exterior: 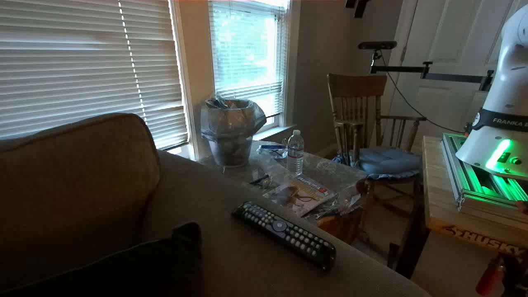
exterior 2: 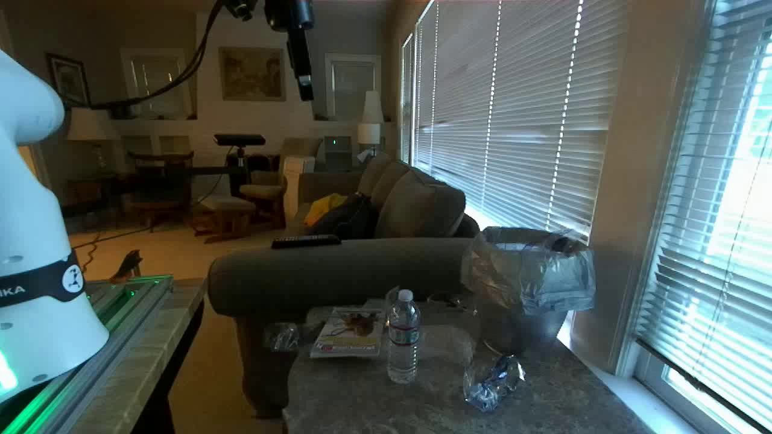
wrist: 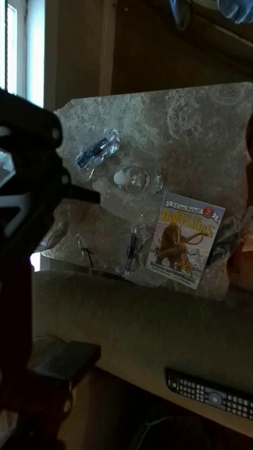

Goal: Place the wrapper inside the trash can

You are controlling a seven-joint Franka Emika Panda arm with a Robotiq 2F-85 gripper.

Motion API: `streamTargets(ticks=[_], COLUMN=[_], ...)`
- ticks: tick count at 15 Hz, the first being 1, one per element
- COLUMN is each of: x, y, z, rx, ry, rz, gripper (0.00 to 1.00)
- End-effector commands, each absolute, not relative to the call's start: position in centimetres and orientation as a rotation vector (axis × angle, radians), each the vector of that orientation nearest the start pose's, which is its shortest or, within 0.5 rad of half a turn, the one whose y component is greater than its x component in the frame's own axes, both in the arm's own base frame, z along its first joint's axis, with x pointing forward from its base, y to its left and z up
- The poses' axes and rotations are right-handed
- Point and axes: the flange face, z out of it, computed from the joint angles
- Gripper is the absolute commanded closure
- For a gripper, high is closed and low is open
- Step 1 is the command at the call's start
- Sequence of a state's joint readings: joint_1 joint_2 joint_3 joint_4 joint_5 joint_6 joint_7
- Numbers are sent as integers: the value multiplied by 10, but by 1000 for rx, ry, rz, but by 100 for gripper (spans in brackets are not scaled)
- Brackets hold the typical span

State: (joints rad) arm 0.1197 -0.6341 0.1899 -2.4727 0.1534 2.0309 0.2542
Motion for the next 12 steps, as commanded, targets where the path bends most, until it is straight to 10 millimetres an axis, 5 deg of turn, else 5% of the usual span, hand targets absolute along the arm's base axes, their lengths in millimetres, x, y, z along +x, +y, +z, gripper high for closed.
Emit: streamTargets(ticks=[1,12], x=[358,362], y=[131,138], z=[522,515], rx=[-3052,-3043], ry=[39,83], rz=[-261,-275], gripper=[0,0])
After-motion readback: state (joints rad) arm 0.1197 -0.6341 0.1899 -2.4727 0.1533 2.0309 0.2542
